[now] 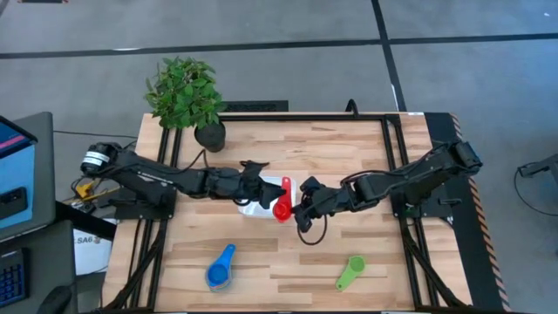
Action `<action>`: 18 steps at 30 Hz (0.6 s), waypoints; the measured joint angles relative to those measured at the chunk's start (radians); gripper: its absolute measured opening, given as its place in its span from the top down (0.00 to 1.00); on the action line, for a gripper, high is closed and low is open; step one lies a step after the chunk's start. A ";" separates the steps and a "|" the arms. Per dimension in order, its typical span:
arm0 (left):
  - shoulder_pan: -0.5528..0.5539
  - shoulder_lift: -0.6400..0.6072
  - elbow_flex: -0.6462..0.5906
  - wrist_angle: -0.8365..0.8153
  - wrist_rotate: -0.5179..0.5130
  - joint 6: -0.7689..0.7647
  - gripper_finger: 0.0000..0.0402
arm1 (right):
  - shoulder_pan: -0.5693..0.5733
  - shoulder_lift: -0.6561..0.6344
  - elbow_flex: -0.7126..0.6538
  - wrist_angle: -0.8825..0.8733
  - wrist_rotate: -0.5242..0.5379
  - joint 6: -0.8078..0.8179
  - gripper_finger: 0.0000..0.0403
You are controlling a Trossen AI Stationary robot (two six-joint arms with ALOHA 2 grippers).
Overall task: Nest measuring cups in basket
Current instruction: Stack the red measuring cup into the light blue measuring cup
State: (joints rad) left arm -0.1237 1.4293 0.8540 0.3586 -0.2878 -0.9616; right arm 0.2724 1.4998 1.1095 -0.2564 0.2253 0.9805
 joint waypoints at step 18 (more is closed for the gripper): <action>0.089 -0.003 0.005 0.007 0.188 -0.026 0.99 | 0.000 0.001 0.000 -0.002 0.009 -0.075 0.97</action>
State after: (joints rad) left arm -0.0349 1.4265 0.8589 0.3660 -0.1000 -0.9874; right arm 0.2726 1.5005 1.1095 -0.2588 0.2340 0.9057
